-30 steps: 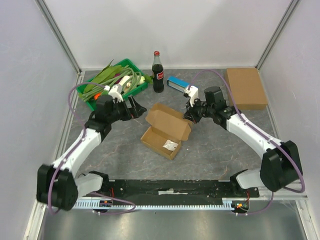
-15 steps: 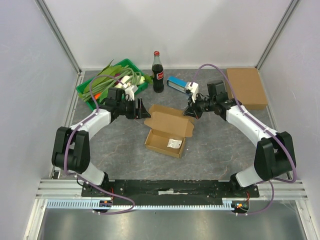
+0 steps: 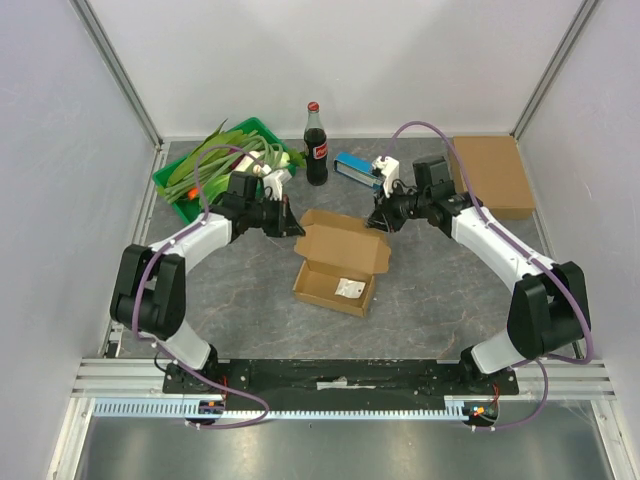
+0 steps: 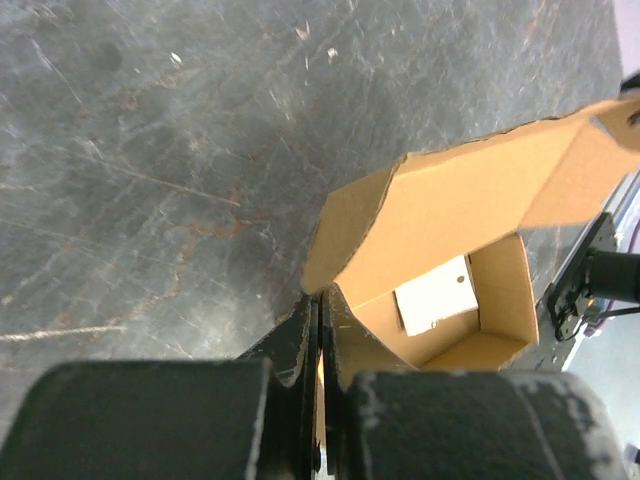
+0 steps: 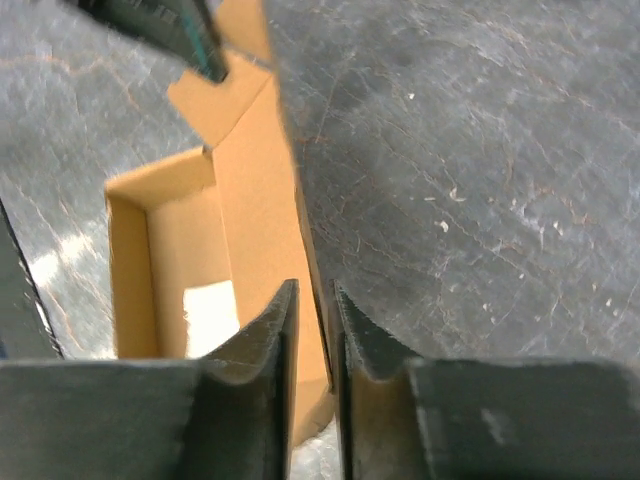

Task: Fold the paper box

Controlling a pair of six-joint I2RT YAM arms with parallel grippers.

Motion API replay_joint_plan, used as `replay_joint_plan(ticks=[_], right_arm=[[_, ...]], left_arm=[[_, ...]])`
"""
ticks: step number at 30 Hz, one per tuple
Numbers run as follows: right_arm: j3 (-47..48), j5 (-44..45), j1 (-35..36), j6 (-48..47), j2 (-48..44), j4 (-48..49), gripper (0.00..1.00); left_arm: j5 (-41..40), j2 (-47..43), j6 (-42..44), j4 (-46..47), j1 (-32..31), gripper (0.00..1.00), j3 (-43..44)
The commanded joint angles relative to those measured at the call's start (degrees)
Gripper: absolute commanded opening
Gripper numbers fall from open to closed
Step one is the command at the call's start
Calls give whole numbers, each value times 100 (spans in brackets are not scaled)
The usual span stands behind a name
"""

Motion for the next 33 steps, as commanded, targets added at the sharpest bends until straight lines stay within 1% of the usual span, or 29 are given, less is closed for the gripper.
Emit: replay_joint_plan(ticks=[1, 2, 3, 5, 8, 10, 12, 13, 14, 15, 16, 17, 19, 21, 22, 23, 24, 25, 26, 27, 28, 29, 30, 31, 32, 33], right_arm=[[463, 942, -4, 1664, -83, -149, 37], [455, 1188, -4, 1912, -118, -350, 57], [420, 1686, -21, 2201, -240, -674, 66], [140, 1709, -65, 2327, -363, -887, 75], [-256, 1779, -74, 2196, -645, -1002, 79], [-449, 2137, -74, 1820, -768, -1002, 79], [-424, 2175, -144, 1695, -716, -1160, 76], [-537, 2053, -205, 1703, -716, -1143, 74], [-599, 1617, -223, 1694, -724, -1091, 62], [-643, 1438, -224, 1703, -724, -1038, 56], [-774, 1315, -224, 1764, -733, -977, 55], [-819, 1140, -224, 1799, -742, -933, 56], [-950, 1155, -224, 1835, -768, -792, 56], [-969, 1173, -215, 1817, -664, -748, 51], [-943, 1164, -215, 1809, -619, -765, 46], [-934, 1138, -215, 1800, -584, -774, 35], [-934, 1051, -197, 1809, -549, -783, 31], [-934, 1050, -171, 1835, -557, -774, 23], [-925, 1085, -49, 1896, -566, -748, 6], [-899, 1120, 39, 2123, -592, -669, 0], [-846, 1407, 153, 2308, -619, -608, 0], [-811, 1732, 381, 2518, -654, -555, 0], [-758, 2162, 539, 3025, -732, -493, 0], [-601, 3245, 689, 3309, -759, -475, 0], [-521, 3734, 1021, 3625, -768, -466, 0], [-451, 4322, 1207, 3880, -794, -336, 0]], left_arm=[[-739, -568, 212, 125, -369, 2, -304], [-828, -647, 203, 117, -413, 2, -339], [-881, -753, 203, 134, -440, 2, -418], [-969, -850, 247, 117, -466, 2, -480], [-996, -903, 291, 99, -510, 2, -515], [-943, -894, 326, 73, -545, 2, -497], [-978, -903, 326, 64, -563, 2, -497], [-1004, -920, 344, 55, -563, 2, -506], [-1022, -955, 353, 46, -563, 2, -515], [-1031, -982, 353, 46, -563, 2, -515], [-1039, -1000, 353, 81, -563, 2, -532], [-1057, -1008, 344, 99, -563, 2, -550], [-1022, -991, 335, 81, -563, 2, -533], [-996, -1008, 327, 90, -572, 2, -532], [-1022, -1017, 326, 90, -572, 2, -533], [-1048, -1035, 326, 81, -572, 2, -541], [-1057, -1078, 326, 90, -572, 2, -550], [-1057, -1105, 326, 99, -572, 2, -550], [-1057, -1131, 231, 108, -581, 2, -568], [-1127, -1166, 143, 125, -607, 2, -568], [-1432, -1297, 3, 256, -711, 2, -594], [-1713, -1377, -364, 353, -808, 2, -629], [-2073, -1491, -577, 449, -940, 2, -708], [-2921, -1666, -831, 616, -1228, 2, -761], [-3286, -1755, -1304, 765, -1370, 2, -831], [-3672, -1834, -1543, 880, -1511, 2, -997]])
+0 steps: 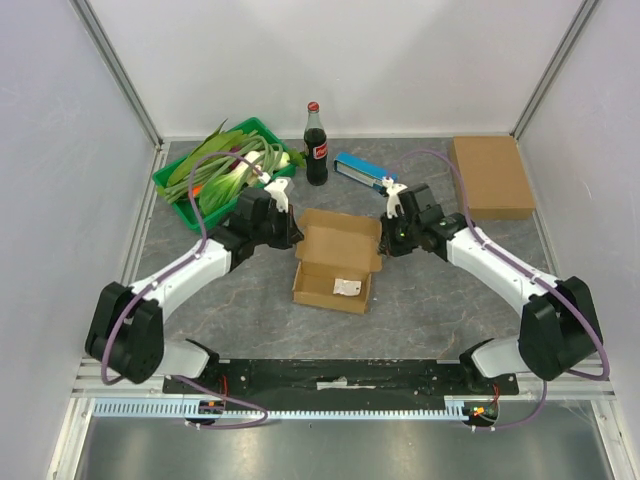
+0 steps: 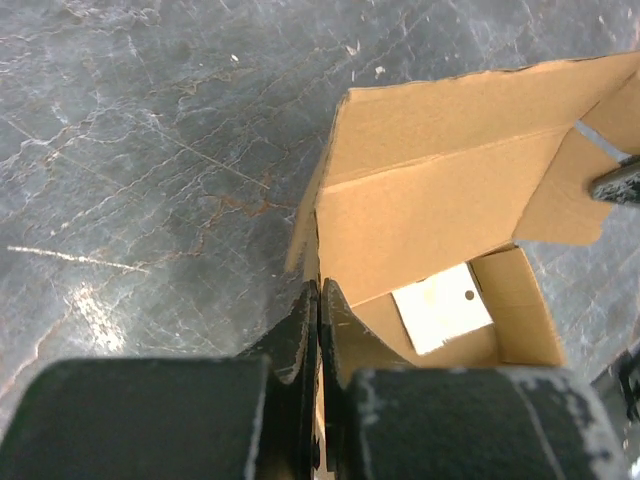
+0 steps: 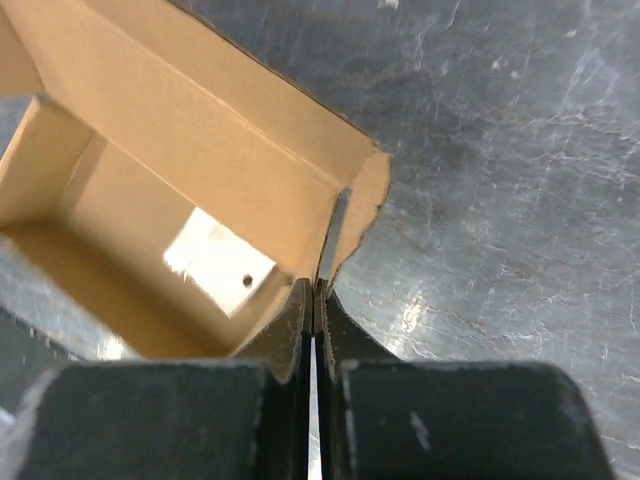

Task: Fold the paper box

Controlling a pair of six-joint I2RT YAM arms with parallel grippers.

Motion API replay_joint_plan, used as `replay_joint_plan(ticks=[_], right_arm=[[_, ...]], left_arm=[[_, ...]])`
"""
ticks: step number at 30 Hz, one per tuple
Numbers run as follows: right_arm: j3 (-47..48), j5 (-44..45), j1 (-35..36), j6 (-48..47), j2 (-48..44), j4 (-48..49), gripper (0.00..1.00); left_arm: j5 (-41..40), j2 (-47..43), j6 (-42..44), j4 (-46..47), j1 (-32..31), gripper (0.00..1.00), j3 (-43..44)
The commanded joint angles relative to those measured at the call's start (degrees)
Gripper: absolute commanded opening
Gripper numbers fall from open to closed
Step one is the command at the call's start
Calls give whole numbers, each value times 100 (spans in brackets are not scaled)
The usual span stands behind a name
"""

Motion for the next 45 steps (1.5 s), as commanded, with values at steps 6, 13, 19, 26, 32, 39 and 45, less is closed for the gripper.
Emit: replay_joint_plan(ticks=[6, 13, 19, 26, 32, 39, 45], right_arm=[[755, 4374, 1751, 2388, -12, 1059, 0], [414, 5431, 2357, 2293, 305, 1900, 0], [-413, 5028, 2455, 1380, 95, 3159, 0], [-1186, 4667, 2455, 623, -564, 3378, 0], [-2047, 4114, 2498, 377, -960, 4257, 0], [-2575, 4148, 2604, 315, -1452, 4372, 0], [-2646, 4026, 2674, 551, -1733, 4109, 2]], left_arm=[[-3382, -495, -2112, 1909, -1358, 2, -705], [-4095, -302, -2042, 2840, -1649, 2, -951], [-4368, 76, -1718, 3061, -1912, 2, -794], [-4711, 24, -1584, 3430, -2308, 2, -1346], [-4764, 50, -1962, 3492, -2466, 2, -1733], [-4922, -195, -1919, 3492, -2686, 2, -1997], [-5062, -441, -1805, 3544, -2870, 2, -2235]])
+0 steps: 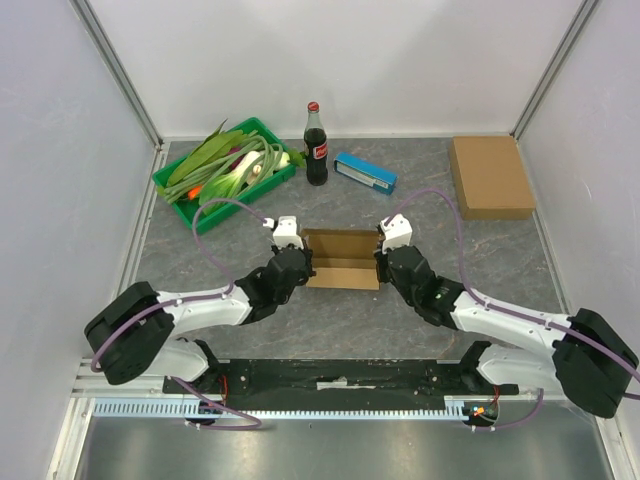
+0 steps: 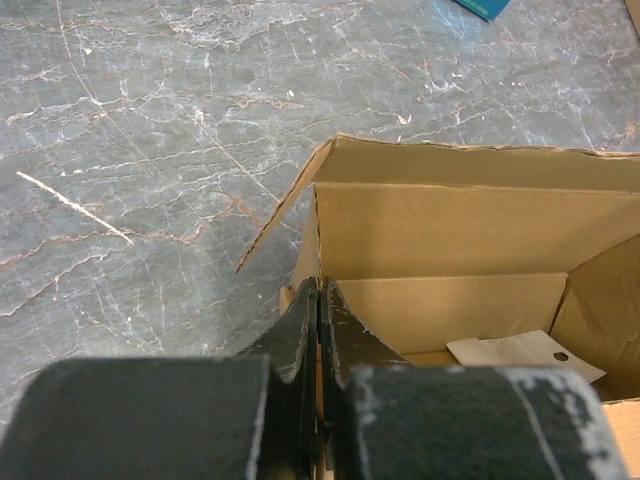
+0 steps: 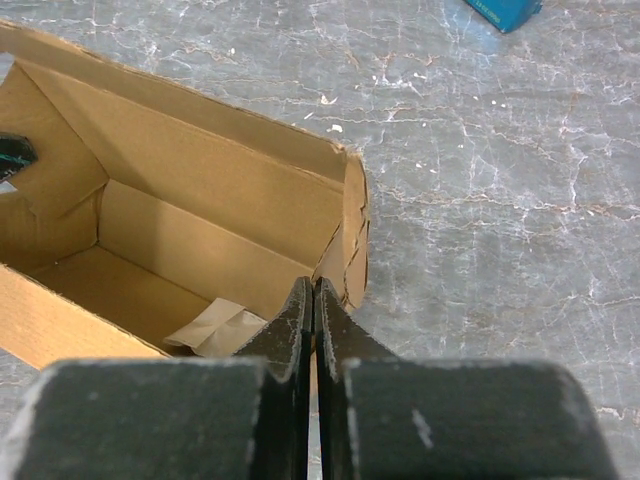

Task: Fold the paper box

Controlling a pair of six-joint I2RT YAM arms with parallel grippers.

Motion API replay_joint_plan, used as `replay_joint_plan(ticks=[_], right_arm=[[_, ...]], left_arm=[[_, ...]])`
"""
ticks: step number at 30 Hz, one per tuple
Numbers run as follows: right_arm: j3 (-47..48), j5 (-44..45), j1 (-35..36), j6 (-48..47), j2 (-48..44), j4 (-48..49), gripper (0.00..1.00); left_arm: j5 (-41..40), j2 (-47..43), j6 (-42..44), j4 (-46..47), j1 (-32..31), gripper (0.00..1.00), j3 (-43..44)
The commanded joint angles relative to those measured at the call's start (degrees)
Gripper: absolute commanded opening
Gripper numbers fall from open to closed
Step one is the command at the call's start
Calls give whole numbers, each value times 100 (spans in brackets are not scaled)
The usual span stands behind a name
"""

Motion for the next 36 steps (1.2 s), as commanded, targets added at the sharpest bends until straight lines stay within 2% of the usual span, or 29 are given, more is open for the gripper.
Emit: replay_joint_plan(ticks=[1, 3, 5, 6, 8, 9, 10, 11, 12, 15, 16, 18, 22, 25, 28, 30, 36], right_arm=[[40, -383, 137, 281, -335, 29, 6], [233, -392, 137, 587, -406, -358, 16], [426, -514, 137, 677, -520, -877, 21], [480, -541, 137, 782, -564, -1009, 30], [716, -681, 128, 844, -669, -1606, 38], [787, -734, 137, 888, -722, -1800, 46], [883, -752, 137, 967, -809, -2237, 50], [1067, -770, 128, 985, -871, -2467, 54], [1130, -831, 128, 1011, -950, -2661, 64], [1411, -1287, 137, 863, -1293, -3459, 78], [1594, -1410, 137, 688, -1415, -3602, 80], [1736, -1236, 119, 686, -1556, -3996, 88], [2000, -1148, 76, 1044, -1259, -4271, 92], [2351, -1130, 67, 1336, -802, -4648, 86], [2598, -1096, 5, 1267, -503, -4912, 85], [2686, -842, -82, 1257, -284, -5079, 81], [2432, -489, -250, 1485, 95, -4545, 76]], left_arm=[[-101, -221, -38, 327, -274, 2, -237], [-320, -247, 58, 380, -414, 2, -308], [-470, -283, 163, 450, -511, 2, -378], [-540, -291, 251, 503, -546, 2, -422], [-733, -292, 331, 573, -617, 2, -466], [-760, -300, 392, 591, -634, 2, -484], [-787, -292, 445, 678, -652, 2, -510], [-917, -283, 471, 688, -713, 2, -528], [-980, -265, 506, 688, -740, 2, -536], [-1103, -195, 638, 863, -801, 2, -563], [-1121, -160, 682, 898, -828, 2, -554], [-1235, -90, 744, 916, -863, 2, -510], [-1516, -2, 919, 1065, -986, 2, -510], [-1674, 51, 1077, 1110, -1065, 2, -510], [-1894, 86, 1236, 1206, -1153, 2, -510], [-1947, 113, 1254, 1250, -1171, 2, -510], [-1982, 78, 1350, 1303, -1241, 2, -493]])
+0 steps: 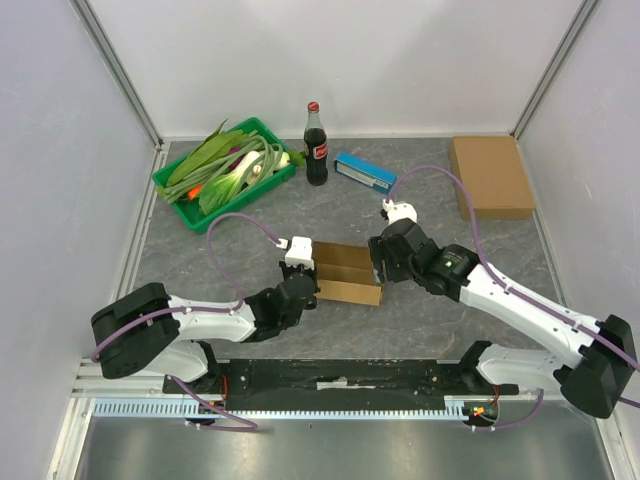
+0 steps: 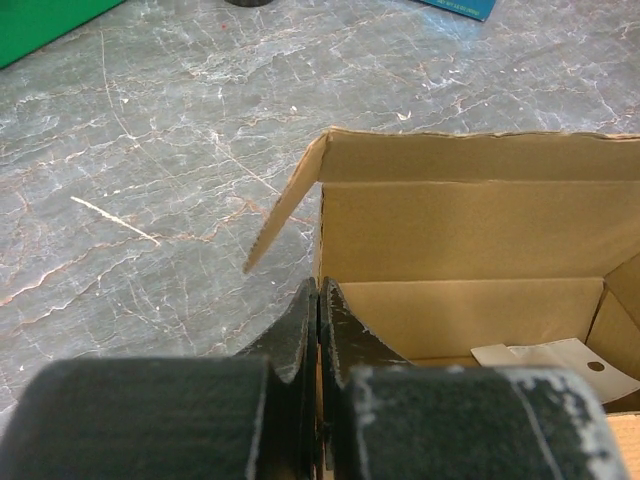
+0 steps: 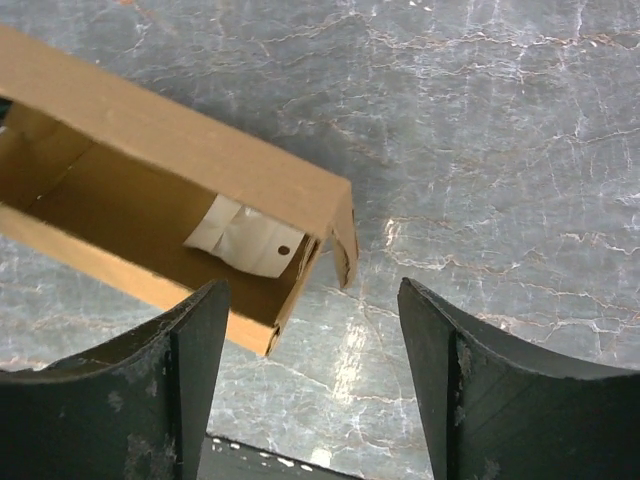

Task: Fold the paper box

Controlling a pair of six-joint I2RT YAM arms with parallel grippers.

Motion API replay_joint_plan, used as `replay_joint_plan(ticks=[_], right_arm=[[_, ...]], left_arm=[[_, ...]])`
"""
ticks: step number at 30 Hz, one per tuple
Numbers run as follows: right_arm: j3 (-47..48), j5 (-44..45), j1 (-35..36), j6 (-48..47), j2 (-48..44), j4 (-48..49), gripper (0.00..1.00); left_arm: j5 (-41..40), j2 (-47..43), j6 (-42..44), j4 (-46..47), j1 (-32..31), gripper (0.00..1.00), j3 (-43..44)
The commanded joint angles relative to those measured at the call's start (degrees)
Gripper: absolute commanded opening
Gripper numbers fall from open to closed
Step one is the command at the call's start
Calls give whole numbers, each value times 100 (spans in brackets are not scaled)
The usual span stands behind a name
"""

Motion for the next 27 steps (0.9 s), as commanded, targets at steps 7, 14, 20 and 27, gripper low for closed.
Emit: replay_joint_plan(ticks=[7, 14, 20, 27], right_arm=[[-544, 700, -69, 407, 213, 1619, 55], [-834, 1095, 10, 372, 354, 2366, 18], [-1834, 1692, 318, 267, -94, 3694, 0], [-2408, 2572, 942, 284, -419, 4503, 0]], left_arm=[[-525, 87, 376, 471, -111, 2, -1], [-665, 227, 332, 874, -120, 2, -123], [-744, 535, 297, 1717, -120, 2, -387], [-710, 456, 113, 1624, -173, 2, -519]])
